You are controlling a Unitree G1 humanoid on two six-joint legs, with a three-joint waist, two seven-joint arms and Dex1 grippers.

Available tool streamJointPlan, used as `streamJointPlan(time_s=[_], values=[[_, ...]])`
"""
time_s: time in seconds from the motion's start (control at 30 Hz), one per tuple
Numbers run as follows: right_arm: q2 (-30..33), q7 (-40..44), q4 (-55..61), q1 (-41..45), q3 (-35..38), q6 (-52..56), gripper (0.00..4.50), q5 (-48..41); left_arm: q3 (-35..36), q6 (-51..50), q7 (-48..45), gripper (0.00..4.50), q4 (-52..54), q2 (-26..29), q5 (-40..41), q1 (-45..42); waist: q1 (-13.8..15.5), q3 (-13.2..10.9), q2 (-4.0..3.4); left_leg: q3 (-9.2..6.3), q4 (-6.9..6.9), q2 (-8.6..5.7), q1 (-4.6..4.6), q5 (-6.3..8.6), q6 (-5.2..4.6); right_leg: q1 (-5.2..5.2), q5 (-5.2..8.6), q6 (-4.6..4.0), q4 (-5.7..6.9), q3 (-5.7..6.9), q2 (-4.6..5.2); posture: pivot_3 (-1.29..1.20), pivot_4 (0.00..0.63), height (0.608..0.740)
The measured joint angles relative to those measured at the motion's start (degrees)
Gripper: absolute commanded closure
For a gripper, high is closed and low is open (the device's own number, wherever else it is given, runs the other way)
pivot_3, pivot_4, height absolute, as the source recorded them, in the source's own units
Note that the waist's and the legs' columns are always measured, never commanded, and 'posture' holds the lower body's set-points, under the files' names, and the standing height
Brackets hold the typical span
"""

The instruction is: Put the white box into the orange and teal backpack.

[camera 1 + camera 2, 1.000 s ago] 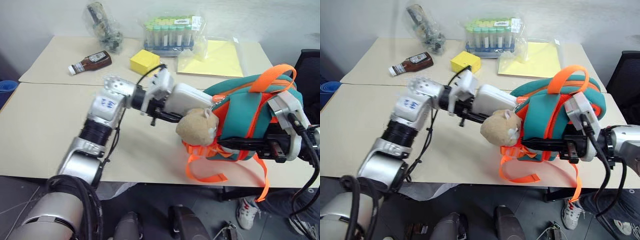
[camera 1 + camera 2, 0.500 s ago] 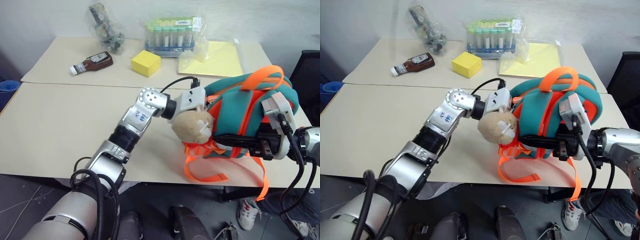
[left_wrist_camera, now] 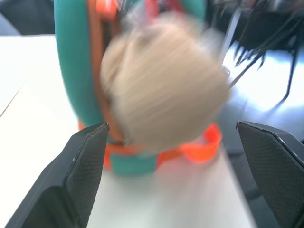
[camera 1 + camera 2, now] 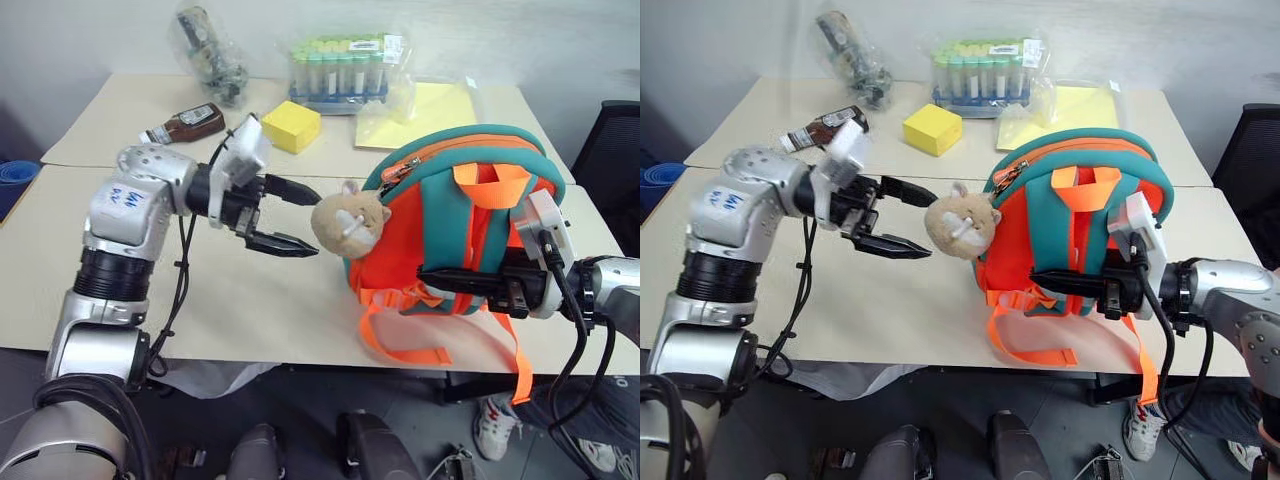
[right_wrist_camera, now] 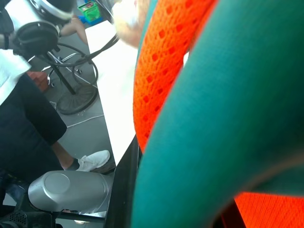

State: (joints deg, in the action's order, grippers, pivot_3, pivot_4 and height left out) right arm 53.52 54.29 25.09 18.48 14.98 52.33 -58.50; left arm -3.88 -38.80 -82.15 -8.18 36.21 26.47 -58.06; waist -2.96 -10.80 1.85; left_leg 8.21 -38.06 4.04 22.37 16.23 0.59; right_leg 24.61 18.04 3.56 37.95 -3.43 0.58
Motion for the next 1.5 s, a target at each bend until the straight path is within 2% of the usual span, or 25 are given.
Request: streamJointPlan(time_s=[0.07,0.17,0.3,0.4,0.5,0.8,0.9,1.0,1.1,1.23,1.37,1.5], values=[[-0.1,0.0,0.0,0.0,0.0,0.0,4.50,0.0,2.7,-3.1,3.6,0.01,2.0,-1.9,2.7,-1.3,0.2,0.0,0.00,-0.01,-0.02,-0.03,0.01,0.02,-0.03,-0.02,0.00,0.05,-0.02,-0.01,0.04,0.00,0.150,0.740],[-0.3,-0.1,0.0,0.1,-0.1,0.0,4.50,0.0,2.7,-3.6,7.3,0.01,5.1,-3.6,3.0,-1.5,0.1,0.0,0.00,0.01,-0.01,-0.06,-0.02,0.02,-0.03,-0.04,-0.01,0.07,-0.02,-0.05,0.04,0.00,0.150,0.740],[-0.6,-0.4,0.1,0.1,-0.3,0.1,4.50,0.0,-1.1,4.8,14.4,0.01,4.7,-8.0,-3.4,0.0,0.0,0.0,0.00,0.02,-0.01,-0.04,-0.09,-0.03,0.00,-0.06,-0.03,0.06,0.03,-0.07,0.00,0.00,0.150,0.740],[-1.0,-0.8,0.2,0.1,-0.3,0.2,4.50,-0.1,-3.0,5.3,15.6,0.01,4.4,-8.9,-4.1,0.0,-0.4,0.0,0.00,0.07,0.05,-0.02,-0.09,-0.03,0.00,-0.03,-0.03,0.06,0.02,-0.13,-0.03,0.00,0.150,0.740],[-1.3,-1.4,0.2,0.1,-0.3,0.2,4.50,-0.1,-3.5,5.7,14.9,0.59,4.2,-8.1,-4.4,0.0,-0.3,0.0,0.00,0.06,0.06,0.03,-0.09,-0.03,0.02,-0.02,-0.02,0.05,0.02,-0.10,-0.06,0.00,0.150,0.740],[-1.3,-2.6,0.2,0.1,-0.3,0.2,4.50,-0.5,-7.8,16.0,12.6,3.19,-2.2,-6.1,-11.3,0.0,-0.2,0.0,0.00,0.07,0.03,-0.03,-0.08,-0.02,0.00,-0.04,-0.02,0.06,-0.01,-0.11,-0.01,0.00,0.150,0.740],[-1.7,-3.0,0.2,-0.1,-0.3,0.1,4.50,-0.5,-8.0,19.2,12.2,3.80,-4.7,-6.1,-12.8,-0.1,-0.2,0.0,0.00,0.07,0.03,-0.02,-0.07,-0.02,-0.01,-0.03,-0.03,0.06,-0.01,-0.11,-0.01,0.00,0.150,0.740],[-2.4,-4.0,1.3,-1.7,-0.1,-0.1,4.50,-0.5,-8.8,22.7,11.7,3.88,-8.1,-5.1,-15.4,-1.2,-0.2,0.0,0.00,0.06,0.03,-0.02,-0.07,-0.01,-0.01,-0.03,-0.02,0.06,-0.02,-0.11,-0.02,0.00,0.150,0.740],[-2.9,-5.0,2.8,-3.8,0.1,-0.5,4.50,-0.7,-9.2,25.8,8.9,3.88,-10.5,-1.8,-17.2,-2.0,-0.4,0.0,0.00,0.11,0.06,0.00,-0.09,-0.01,-0.01,-0.02,-0.02,0.05,-0.01,-0.12,-0.03,0.00,0.150,0.740],[-4.0,-6.3,3.8,-5.6,0.6,-1.2,4.50,-0.6,-11.8,33.5,4.1,3.88,-9.7,1.9,-20.4,2.2,-0.3,0.0,-0.03,0.10,0.08,0.02,-0.14,-0.01,0.00,-0.04,-0.01,0.03,-0.01,-0.10,-0.02,0.00,0.150,0.740],[-5.1,-8.2,3.8,-5.6,0.5,-2.1,4.50,1.0,-17.4,43.9,6.6,3.88,-9.5,-0.1,-27.3,6.9,0.0,0.0,-0.01,0.11,-0.01,-0.04,-0.08,0.02,-0.09,-0.05,-0.03,0.06,-0.02,-0.13,0.05,0.00,0.150,0.740],[-5.9,-10.8,1.8,-5.0,0.5,-2.9,4.50,3.6,-20.4,54.2,13.3,3.88,-12.1,-3.3,-35.0,6.9,0.1,0.1,0.03,0.10,0.00,-0.09,-0.10,0.07,-0.19,-0.09,-0.04,0.08,-0.07,-0.16,0.08,0.00,0.150,0.740]])
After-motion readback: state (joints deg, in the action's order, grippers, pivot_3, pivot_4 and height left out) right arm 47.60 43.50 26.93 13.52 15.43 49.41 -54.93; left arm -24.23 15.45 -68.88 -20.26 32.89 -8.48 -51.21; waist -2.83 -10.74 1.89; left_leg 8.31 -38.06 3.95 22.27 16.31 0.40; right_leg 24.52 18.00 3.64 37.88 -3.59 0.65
